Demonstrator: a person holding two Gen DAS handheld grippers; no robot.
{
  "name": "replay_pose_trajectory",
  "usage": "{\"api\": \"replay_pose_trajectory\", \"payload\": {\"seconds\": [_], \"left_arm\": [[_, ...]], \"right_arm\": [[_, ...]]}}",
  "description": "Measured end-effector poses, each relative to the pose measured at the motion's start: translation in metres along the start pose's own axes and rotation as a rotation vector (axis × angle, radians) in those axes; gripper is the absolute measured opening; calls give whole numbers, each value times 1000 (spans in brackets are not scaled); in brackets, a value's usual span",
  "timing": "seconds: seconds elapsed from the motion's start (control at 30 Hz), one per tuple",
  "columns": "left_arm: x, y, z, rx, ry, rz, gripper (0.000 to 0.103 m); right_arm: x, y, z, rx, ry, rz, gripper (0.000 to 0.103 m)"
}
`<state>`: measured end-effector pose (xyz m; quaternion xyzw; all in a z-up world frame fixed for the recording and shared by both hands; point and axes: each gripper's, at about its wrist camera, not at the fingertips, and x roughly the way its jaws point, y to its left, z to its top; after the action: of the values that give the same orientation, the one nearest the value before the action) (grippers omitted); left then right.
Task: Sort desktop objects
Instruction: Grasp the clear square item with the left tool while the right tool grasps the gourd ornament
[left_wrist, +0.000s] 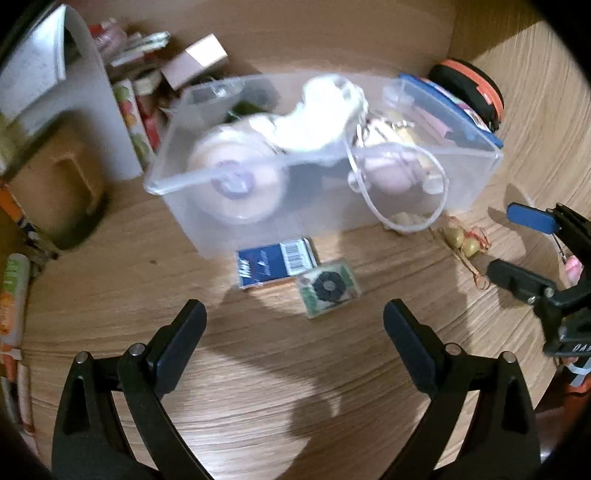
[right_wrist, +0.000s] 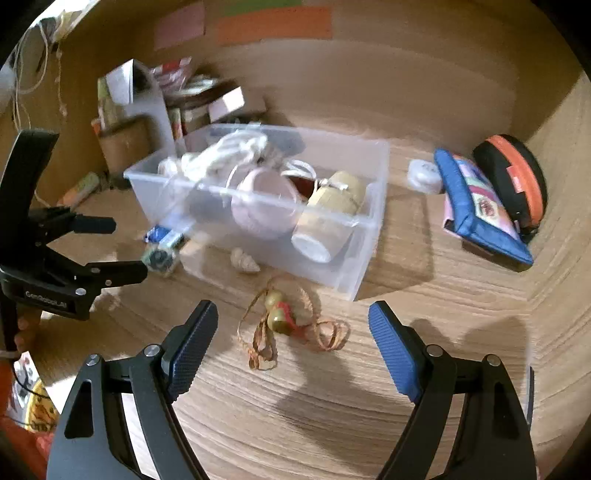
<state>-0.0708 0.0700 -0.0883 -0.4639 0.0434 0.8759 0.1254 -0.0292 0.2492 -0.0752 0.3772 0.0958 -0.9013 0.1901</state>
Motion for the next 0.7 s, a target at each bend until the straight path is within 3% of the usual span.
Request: {"api": "replay_pose_trajectory", "payload": {"seconds": [0.13,0.23,0.3,0.53,0.7], "left_arm": [[3,-6,2,-1,-4,5,97],[8,-8,4,-3,6,-1,80],[9,-11,5,6,6,15,77],[11,-13,4,24,-6,35,76],[9,-11,4,14,-16,39,68]], "right_arm": [[10,3,-2,-38,33,5,81],[15,4,-1,-61,49,16,79],[18,5,-1,-75,57,24,79],[32,5,0,-97,108,63,60],[34,0,3,-78,119,95,51]]}}
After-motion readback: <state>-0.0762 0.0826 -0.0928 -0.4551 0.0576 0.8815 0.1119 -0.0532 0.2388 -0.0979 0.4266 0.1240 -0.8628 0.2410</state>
